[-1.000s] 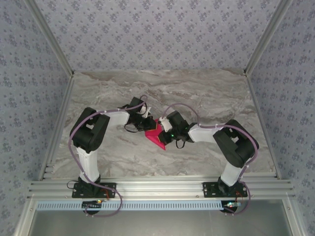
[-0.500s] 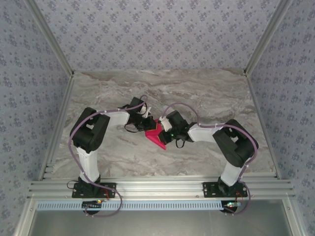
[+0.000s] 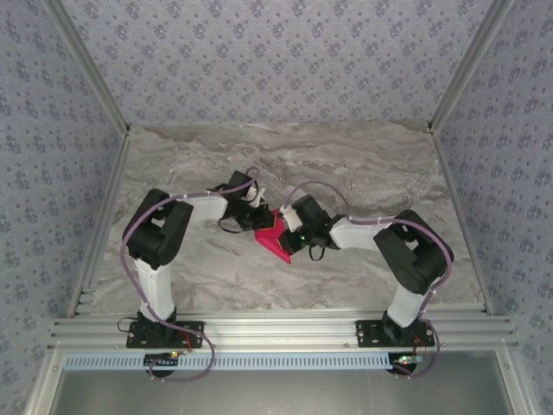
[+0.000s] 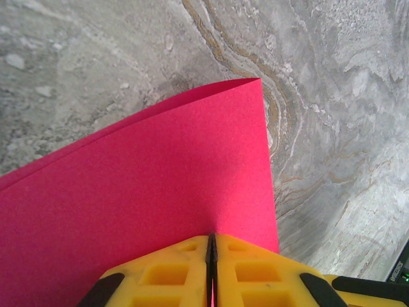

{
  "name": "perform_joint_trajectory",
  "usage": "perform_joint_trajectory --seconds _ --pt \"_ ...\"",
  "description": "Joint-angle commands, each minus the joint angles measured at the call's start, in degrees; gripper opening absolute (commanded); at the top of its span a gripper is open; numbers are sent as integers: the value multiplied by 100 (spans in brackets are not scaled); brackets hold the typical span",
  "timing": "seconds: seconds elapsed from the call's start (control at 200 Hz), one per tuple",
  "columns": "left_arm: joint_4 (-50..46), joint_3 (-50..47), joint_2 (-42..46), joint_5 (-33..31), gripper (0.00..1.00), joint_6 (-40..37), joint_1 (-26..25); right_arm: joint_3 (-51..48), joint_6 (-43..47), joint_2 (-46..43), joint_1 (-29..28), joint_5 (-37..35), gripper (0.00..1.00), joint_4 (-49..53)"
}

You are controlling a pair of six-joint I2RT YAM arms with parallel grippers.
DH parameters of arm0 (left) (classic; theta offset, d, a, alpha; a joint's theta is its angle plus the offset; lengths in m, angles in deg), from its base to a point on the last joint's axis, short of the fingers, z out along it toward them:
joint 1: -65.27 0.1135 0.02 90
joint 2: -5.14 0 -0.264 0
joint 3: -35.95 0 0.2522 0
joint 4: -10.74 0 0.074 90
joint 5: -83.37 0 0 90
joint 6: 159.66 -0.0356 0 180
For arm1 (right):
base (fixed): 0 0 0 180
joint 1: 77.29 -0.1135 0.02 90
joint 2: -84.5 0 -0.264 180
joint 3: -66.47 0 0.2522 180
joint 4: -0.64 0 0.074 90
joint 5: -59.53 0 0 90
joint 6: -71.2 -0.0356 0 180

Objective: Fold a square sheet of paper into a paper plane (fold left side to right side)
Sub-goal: Third fold the triangle at the center of the table.

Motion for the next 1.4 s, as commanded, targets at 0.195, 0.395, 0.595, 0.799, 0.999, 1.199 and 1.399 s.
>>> perform_joint_trajectory --seconds 0.195,0.395,0.595,0.799,0.999,1.199,1.399 --pt "-166 -36 -243 -90 9 -104 -76 169 -22 -93 49 -126 0 132" --pt "-161 -55 -229 -91 9 -104 -80 231 -13 -81 48 -101 0 160" --pt "-151 -62 -225 -90 9 -104 -72 238 -5 -26 53 -109 0 219" --pt "-153 -71 -175 -82 10 -104 -78 231 35 111 44 -107 0 393" --pt "-326 21 15 -91 15 -181 -73 214 74 270 4 -188 0 617" --pt "-743 344 271 -150 20 -341 19 266 109 377 -5 -203 0 775" --pt "-1008 385 663 -305 28 -412 282 309 157 408 -13 -167 0 874"
